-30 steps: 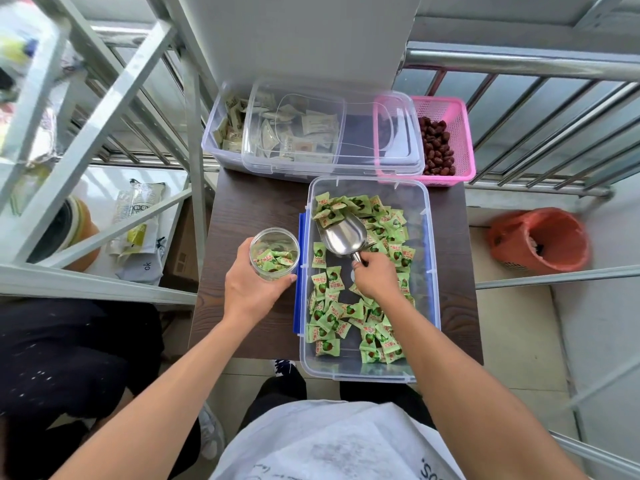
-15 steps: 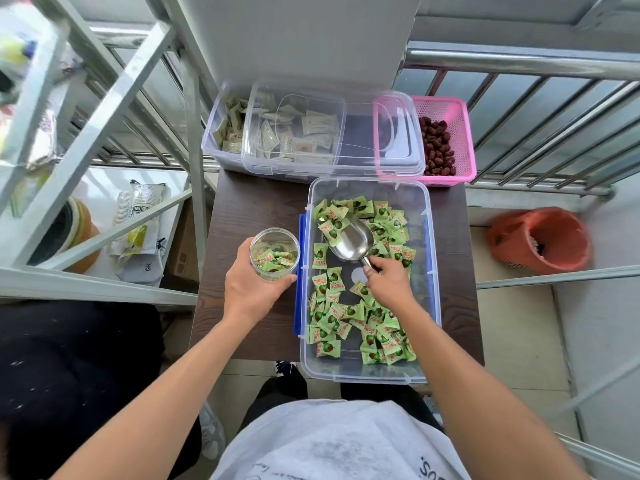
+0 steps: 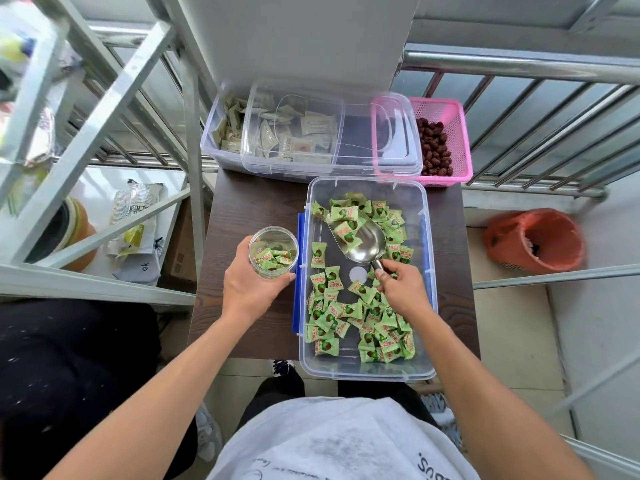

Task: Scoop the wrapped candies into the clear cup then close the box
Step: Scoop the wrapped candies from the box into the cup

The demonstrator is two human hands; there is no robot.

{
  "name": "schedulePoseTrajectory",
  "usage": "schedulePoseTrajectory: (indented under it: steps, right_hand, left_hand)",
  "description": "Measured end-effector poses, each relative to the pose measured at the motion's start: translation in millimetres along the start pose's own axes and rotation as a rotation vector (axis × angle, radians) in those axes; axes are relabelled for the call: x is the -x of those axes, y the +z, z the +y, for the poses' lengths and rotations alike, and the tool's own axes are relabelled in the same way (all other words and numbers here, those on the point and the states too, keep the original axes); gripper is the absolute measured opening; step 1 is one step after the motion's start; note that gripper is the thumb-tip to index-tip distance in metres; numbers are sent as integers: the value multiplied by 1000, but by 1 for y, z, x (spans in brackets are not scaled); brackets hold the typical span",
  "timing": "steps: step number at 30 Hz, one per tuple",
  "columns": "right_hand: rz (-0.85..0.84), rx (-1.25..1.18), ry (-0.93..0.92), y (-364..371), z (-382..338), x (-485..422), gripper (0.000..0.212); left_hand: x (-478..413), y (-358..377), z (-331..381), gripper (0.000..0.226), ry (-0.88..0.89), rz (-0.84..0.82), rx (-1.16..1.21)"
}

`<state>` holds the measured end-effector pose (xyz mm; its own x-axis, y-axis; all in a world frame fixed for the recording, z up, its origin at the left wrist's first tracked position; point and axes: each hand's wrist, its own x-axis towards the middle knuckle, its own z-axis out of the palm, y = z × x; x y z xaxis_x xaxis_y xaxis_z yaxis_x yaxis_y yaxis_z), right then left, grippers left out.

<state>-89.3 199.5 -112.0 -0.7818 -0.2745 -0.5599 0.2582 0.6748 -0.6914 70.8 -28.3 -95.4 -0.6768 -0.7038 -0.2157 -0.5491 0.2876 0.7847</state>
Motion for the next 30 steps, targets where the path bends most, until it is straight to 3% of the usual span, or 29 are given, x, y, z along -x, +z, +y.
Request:
schedulePoseTrajectory:
  steps: [10,20,30]
  right_hand:
    - [-14,18,-27,-9,-2,10,31]
    - [-233,125,-134,-55,-66,45,28]
    - [-396,539,-333,-61,-133,73,19]
  left_hand:
    - [0,1,-3,85,-6,4,9]
    - [3,-3,2,80,39,-12,5]
    - [8,-6,0,81,86,-24,22]
